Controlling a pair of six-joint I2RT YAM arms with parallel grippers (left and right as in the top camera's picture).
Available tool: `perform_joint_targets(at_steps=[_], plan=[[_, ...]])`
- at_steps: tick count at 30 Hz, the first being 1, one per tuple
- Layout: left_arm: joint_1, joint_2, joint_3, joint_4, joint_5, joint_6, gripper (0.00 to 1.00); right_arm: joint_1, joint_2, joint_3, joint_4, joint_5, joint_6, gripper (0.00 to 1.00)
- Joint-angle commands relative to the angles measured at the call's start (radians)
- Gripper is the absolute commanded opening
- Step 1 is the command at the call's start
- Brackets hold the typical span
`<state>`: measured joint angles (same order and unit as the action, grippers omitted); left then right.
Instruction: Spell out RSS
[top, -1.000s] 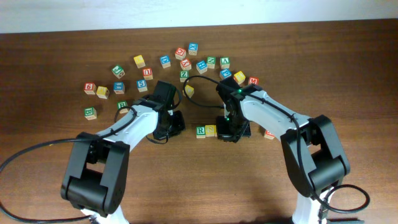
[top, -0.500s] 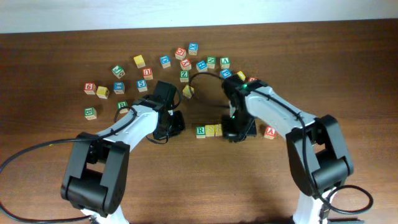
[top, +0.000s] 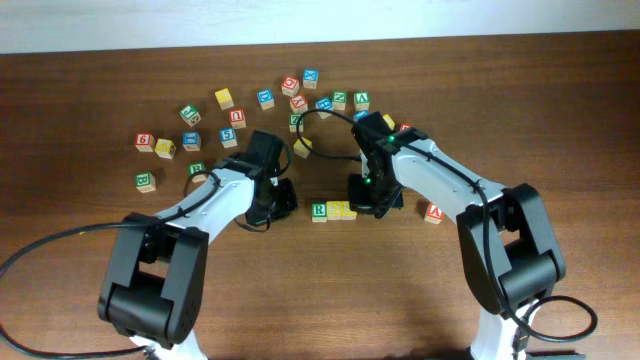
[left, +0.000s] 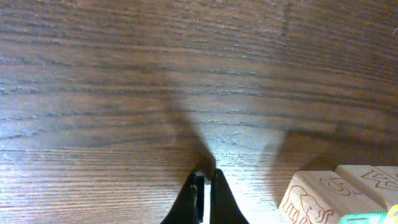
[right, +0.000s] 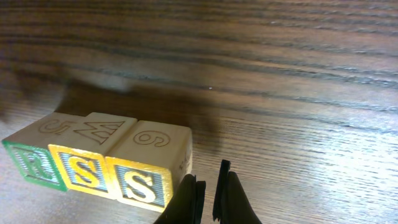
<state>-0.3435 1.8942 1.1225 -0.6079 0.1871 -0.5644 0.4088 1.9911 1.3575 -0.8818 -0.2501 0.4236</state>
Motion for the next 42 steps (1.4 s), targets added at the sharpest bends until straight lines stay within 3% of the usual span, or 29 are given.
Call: perform_joint_targets(at_steps=[1,4,10,17,25,35,39,42], plan=[[0.006,0.021,-0.023,-0.043,0.091,0.100,0.00,0.002,0.013,0.011,0.000,0.059,0.003,0.04],[0.006,0.020,-0.023,-0.066,0.222,0.163,0.00,-0.026,0.013,0.011,-0.014,0.084,0.003,0.04],[0.005,0.021,-0.023,-0.068,0.383,0.178,0.00,-0.040,0.013,0.009,-0.023,0.071,0.003,0.04],[-0.008,0.021,-0.023,-0.044,0.431,0.165,0.00,-0.040,0.013,0.009,-0.022,0.071,0.003,0.04],[-0.066,0.021,-0.023,-0.011,0.313,0.109,0.00,-0.040,0.013,0.009,-0.023,0.071,0.004,0.04],[-0.068,0.021,-0.023,0.023,0.336,0.109,0.00,-0.040,0.013,0.009,-0.024,0.070,0.003,0.04],[-0.065,-0.022,-0.022,-0.018,0.365,0.175,0.00,-0.040,0.013,0.009,-0.033,0.071,0.003,0.04],[-0.022,-0.108,-0.022,-0.060,0.262,0.174,0.00,-0.040,0.013,0.003,-0.047,0.071,0.003,0.04]])
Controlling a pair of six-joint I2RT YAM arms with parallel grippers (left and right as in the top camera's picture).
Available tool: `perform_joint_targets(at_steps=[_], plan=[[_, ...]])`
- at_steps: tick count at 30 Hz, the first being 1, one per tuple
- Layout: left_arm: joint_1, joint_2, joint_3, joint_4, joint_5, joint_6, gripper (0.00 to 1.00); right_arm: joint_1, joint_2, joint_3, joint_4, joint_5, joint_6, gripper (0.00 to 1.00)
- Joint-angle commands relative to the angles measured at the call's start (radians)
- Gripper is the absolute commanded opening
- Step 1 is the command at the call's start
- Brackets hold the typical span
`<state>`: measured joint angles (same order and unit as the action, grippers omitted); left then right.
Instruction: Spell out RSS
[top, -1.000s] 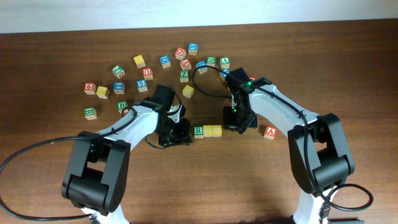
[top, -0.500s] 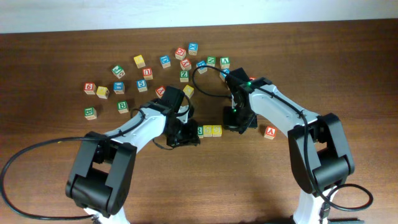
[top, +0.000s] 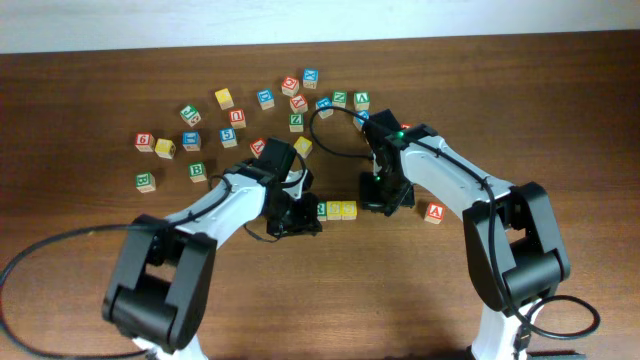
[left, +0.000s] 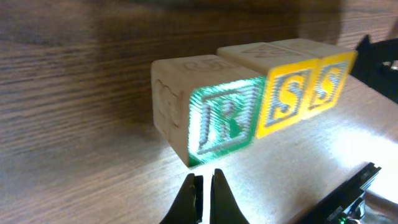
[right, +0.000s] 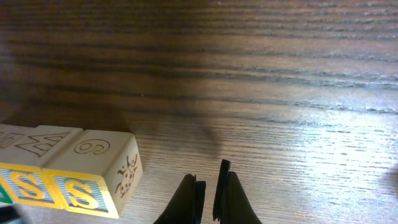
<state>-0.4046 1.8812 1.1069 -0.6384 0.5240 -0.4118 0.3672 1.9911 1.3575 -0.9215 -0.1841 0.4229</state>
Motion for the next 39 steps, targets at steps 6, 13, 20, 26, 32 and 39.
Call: perform_joint_targets(at_steps=[6,13,20,26,32,39], plan=[[0.133,-0.094,-0.007,-0.039,-0.209,0.016,0.00,0.003,0.013,-0.013,0.003,-0.003,0.005,0.04],[0.116,-0.044,-0.007,0.009,-0.233,0.013,0.00,0.028,0.013,-0.013,0.026,-0.001,0.005,0.04],[0.058,-0.021,-0.007,0.040,-0.233,-0.033,0.00,0.044,0.013,-0.013,0.055,-0.050,0.005,0.04],[0.039,0.018,-0.007,0.090,-0.198,-0.043,0.00,0.071,0.013,-0.013,0.074,-0.065,0.005,0.04],[0.009,0.018,-0.007,0.108,-0.195,-0.044,0.00,0.071,0.013,-0.013,0.085,-0.083,0.005,0.04],[0.009,0.018,-0.007,0.130,-0.195,-0.043,0.00,0.071,0.013,-0.013,0.084,-0.097,0.005,0.04]])
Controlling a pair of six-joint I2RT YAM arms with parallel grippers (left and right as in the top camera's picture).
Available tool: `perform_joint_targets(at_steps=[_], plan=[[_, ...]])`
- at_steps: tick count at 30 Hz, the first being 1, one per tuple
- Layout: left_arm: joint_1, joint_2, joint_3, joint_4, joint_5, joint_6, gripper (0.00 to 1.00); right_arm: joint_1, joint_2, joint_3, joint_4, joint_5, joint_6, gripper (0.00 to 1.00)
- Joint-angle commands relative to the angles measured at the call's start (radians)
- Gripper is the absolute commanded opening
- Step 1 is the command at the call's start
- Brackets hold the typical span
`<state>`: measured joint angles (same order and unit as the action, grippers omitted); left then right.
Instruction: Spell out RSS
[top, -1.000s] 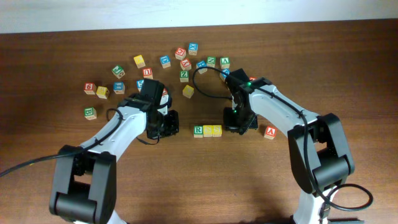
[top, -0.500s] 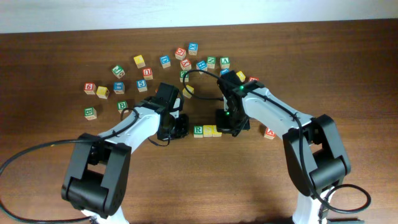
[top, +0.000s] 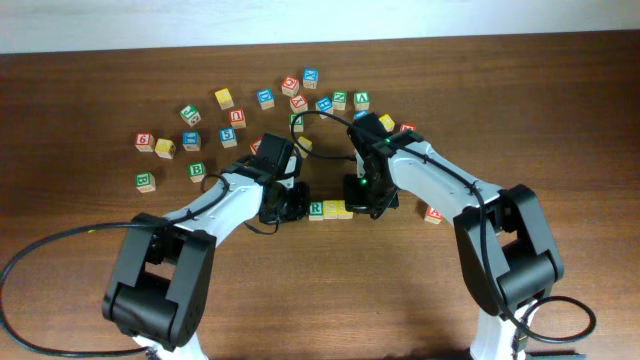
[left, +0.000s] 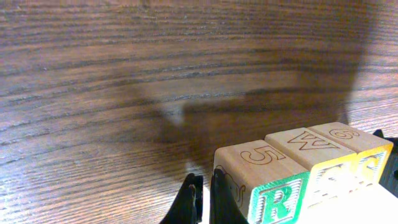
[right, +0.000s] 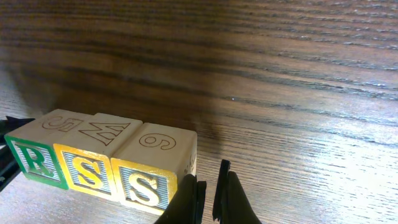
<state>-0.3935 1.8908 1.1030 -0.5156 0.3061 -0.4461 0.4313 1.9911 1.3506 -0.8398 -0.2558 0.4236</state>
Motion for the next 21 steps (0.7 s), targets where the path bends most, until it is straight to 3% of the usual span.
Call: perform_joint_targets(at_steps=[1,11,13,15,18,21], plan=[[-0.002,0.008,-0.003,0.007,0.023,-0.009,0.00,0.007,0.013,-0.006,0.003,-0.024,0.004,0.04],[0.009,0.008,-0.003,-0.026,-0.010,-0.008,0.00,0.000,0.013,-0.006,-0.005,0.118,0.004,0.04],[0.015,0.007,-0.003,-0.056,-0.118,-0.008,0.00,-0.034,0.012,0.003,-0.048,0.146,0.003,0.04],[0.018,-0.026,-0.003,-0.095,-0.135,-0.008,0.00,-0.061,-0.009,0.035,-0.116,0.164,0.003,0.04],[0.018,-0.166,-0.003,-0.154,-0.195,-0.008,0.00,-0.079,-0.150,0.076,-0.207,0.167,0.003,0.04],[0.018,-0.324,-0.003,-0.237,-0.195,-0.009,0.00,-0.078,-0.407,0.079,-0.332,0.174,0.003,0.07]])
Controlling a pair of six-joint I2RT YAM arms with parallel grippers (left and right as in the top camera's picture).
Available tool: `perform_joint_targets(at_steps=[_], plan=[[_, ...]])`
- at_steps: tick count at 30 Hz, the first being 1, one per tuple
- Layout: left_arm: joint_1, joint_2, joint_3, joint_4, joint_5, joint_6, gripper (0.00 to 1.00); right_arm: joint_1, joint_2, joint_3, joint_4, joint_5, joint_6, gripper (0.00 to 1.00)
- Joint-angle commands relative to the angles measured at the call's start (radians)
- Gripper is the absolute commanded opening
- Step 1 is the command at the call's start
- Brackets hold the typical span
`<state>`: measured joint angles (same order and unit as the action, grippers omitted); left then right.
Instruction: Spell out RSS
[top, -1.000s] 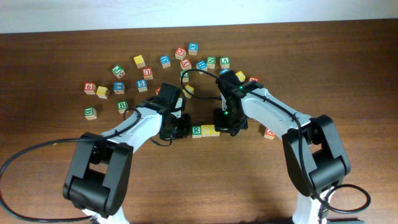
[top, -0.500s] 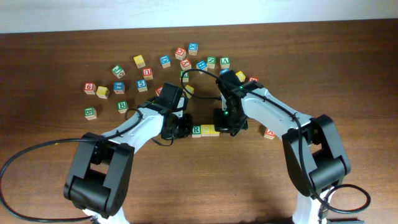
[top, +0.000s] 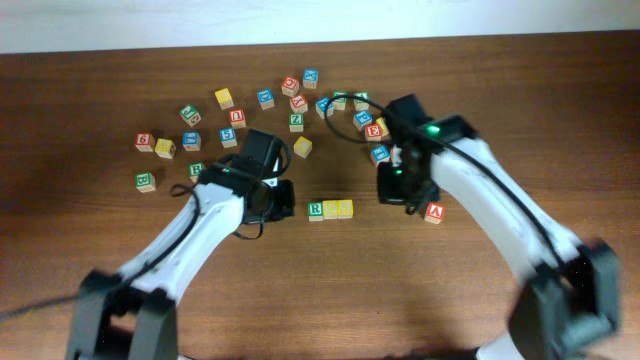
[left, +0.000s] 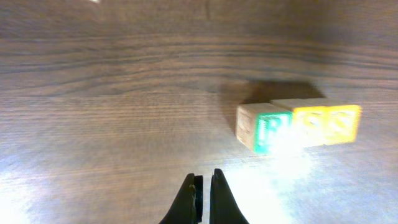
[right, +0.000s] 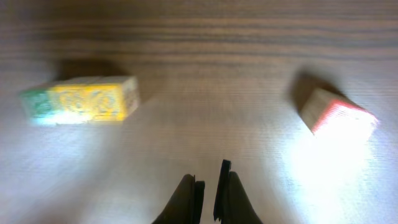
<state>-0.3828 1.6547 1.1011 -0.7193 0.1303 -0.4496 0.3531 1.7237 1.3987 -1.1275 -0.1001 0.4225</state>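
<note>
Three blocks stand touching in a row mid-table: a green R block (top: 317, 209), then two yellow S blocks (top: 339, 208). In the left wrist view the blurred row (left: 298, 124) lies ahead to the right, well clear of the fingers. The right wrist view shows the same row (right: 81, 99) at the far left. My left gripper (top: 283, 200) hangs shut and empty to the left of the row, raised off the table (left: 204, 183). My right gripper (top: 392, 188) is shut and empty to the row's right, also raised (right: 208, 186).
Several loose letter blocks (top: 290, 100) are scattered across the back of the table. A red A block (top: 433, 212) sits right of the right gripper and shows in the right wrist view as a red block (right: 339, 112). Green block (top: 146, 181) lies far left.
Both grippers have drawn away from the row's ends and risen, so the blocks look small and distant in both wrist views. The row of R, S, S has stayed put.
The R, S, S row stood with the right gripper shut beside its right end and the left gripper off to the left. The left gripper then sat at the R end. Both flanked the row closely, and now both hang back and higher, empty.
</note>
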Motion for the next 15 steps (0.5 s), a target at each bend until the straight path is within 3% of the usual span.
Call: perform_joint_targets(at_steps=[1,2,5,6,10,14,15], plan=[[0.006,-0.132,-0.001,-0.069,-0.018,-0.006,0.00,0.000,-0.224,0.031,-0.106,0.048,0.005,0.09],[0.006,-0.158,-0.001,-0.096,-0.010,-0.006,0.00,0.000,-0.290,0.030,-0.163,0.062,0.005,0.15],[0.006,-0.269,-0.001,-0.206,0.049,-0.006,0.00,0.000,-0.434,0.030,-0.288,0.064,0.005,0.50],[0.006,-0.307,-0.001,-0.236,0.049,-0.005,0.00,0.000,-0.468,0.030,-0.318,0.065,0.005,0.55],[0.005,-0.500,-0.001,-0.353,0.048,-0.006,0.04,0.000,-0.599,0.023,-0.385,0.064,0.007,0.65],[0.005,-0.679,-0.001,-0.449,0.044,-0.005,0.21,0.000,-0.782,-0.025,-0.401,0.064,0.033,0.72],[0.005,-0.714,-0.001,-0.464,0.025,-0.005,0.34,0.000,-0.838,-0.038,-0.399,0.064,0.060,0.82]])
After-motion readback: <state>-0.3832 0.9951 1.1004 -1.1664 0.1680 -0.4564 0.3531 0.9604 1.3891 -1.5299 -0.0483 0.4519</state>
